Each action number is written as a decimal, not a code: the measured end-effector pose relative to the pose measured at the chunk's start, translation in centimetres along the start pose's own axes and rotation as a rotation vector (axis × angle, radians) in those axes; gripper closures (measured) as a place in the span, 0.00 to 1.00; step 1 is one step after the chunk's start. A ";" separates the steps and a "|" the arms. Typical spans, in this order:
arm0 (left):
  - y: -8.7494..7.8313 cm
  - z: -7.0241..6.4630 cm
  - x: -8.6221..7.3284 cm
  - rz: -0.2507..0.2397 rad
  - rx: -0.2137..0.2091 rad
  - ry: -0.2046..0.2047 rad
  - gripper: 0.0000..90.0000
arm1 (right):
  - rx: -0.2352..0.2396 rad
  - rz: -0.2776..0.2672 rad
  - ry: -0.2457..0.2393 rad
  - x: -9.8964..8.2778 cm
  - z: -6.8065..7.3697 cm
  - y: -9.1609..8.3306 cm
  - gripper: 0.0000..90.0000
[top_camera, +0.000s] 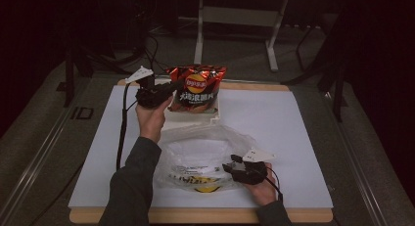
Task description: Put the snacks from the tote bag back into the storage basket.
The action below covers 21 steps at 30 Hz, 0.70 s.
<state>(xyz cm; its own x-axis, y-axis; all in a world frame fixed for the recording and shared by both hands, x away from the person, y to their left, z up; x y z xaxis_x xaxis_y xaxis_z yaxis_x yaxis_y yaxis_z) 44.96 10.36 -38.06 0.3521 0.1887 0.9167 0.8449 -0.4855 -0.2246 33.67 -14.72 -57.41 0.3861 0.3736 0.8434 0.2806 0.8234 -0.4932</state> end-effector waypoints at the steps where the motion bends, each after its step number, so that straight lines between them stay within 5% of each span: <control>1: 0.3 0.2 -0.1 0.004 0.005 -0.003 0.99 | 0.000 0.000 0.000 0.0 0.0 0.0 0.52; 21: 1.6 1.3 0.6 0.000 0.054 -0.013 0.99 | 0.002 0.000 0.003 0.0 0.0 0.0 0.52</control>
<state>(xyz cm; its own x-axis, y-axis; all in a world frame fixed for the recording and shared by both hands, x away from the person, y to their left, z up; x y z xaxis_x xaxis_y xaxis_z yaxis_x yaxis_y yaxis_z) 47.05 10.75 -38.33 0.3575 0.2002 0.9122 0.8650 -0.4393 -0.2426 33.63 -14.74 -57.40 0.3887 0.3722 0.8428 0.2786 0.8245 -0.4926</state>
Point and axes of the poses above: each handheld gripper's, and its own axes: y roughly forward along the jaws, x roughly out of its top, z roughly to its left, the point moved 7 cm from there along y, roughly forward along the jaws, and after that the axes turned 15 degrees about x, right-handed, at the moved point
